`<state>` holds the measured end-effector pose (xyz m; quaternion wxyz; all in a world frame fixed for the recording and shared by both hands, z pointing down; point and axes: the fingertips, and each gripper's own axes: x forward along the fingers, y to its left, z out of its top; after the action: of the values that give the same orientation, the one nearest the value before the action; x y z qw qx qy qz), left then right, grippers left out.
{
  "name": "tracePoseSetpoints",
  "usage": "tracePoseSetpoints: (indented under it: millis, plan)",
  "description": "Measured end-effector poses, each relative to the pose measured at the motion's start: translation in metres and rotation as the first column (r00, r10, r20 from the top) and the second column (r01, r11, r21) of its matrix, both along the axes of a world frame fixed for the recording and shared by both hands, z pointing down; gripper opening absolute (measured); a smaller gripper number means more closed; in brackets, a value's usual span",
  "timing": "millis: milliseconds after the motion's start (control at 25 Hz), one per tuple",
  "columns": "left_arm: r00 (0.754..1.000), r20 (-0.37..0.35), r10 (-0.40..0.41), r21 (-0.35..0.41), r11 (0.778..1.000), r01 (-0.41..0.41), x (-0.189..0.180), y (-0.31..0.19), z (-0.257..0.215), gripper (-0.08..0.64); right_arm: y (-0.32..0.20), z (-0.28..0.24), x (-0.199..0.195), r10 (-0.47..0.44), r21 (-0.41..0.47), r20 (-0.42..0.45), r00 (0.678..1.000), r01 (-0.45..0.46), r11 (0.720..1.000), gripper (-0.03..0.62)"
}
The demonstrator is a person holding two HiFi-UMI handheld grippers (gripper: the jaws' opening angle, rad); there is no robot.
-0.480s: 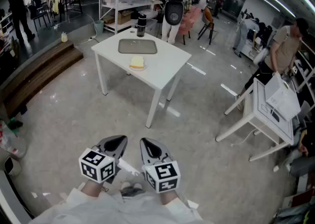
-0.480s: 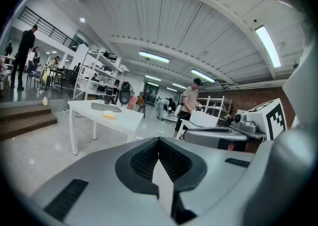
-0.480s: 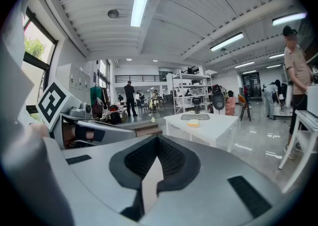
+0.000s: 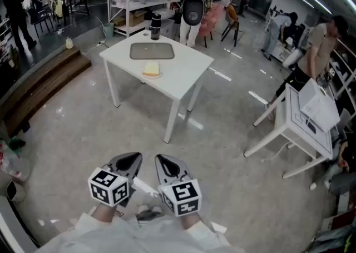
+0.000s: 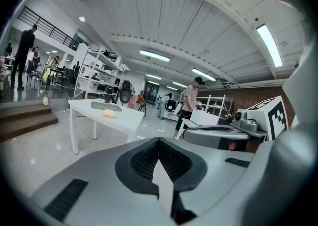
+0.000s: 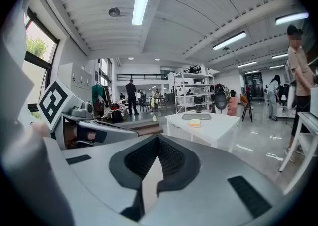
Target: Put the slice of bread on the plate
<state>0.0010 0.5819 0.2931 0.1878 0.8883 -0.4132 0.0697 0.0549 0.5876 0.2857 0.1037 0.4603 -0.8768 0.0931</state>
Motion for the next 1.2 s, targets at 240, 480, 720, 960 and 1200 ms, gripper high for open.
tracePoseSetpoints:
  millis: [240, 480, 720, 960, 1200]
  plan:
    - [1.0, -0.004, -0.014, -0.002, 1.0, 0.014, 0.006, -0.009, -0.001, 0.009, -0.011, -0.004, 0.008, -0.003, 0.004, 0.052, 0.999, 0.003, 1.0, 0.012]
    - [1.0, -0.004, -0.021, -0.01, 1.0, 0.021, 0.021, -0.021, 0.007, 0.009, -0.019, 0.002, 0.017, -0.038, -0.007, 0.069, 0.997, 0.038, 0.999, 0.012]
    - [0.999, -0.014, -0.042, -0.084, 0.996, 0.041, 0.034, -0.016, 0.033, 0.009, -0.019, 0.022, 0.027, -0.052, -0.067, 0.072, 0.996, 0.056, 0.996, 0.012]
    - [0.999, 0.003, -0.032, -0.124, 0.992, 0.032, 0.039, -0.036, 0.051, 0.009, -0.04, 0.04, 0.033, -0.043, -0.111, 0.085, 0.995, 0.053, 0.992, 0.012]
    - [1.0, 0.002, -0.031, -0.132, 0.991, 0.031, 0.022, -0.09, 0.058, 0.009, -0.093, 0.045, 0.022, -0.029, -0.114, 0.079, 0.996, 0.038, 0.993, 0.012]
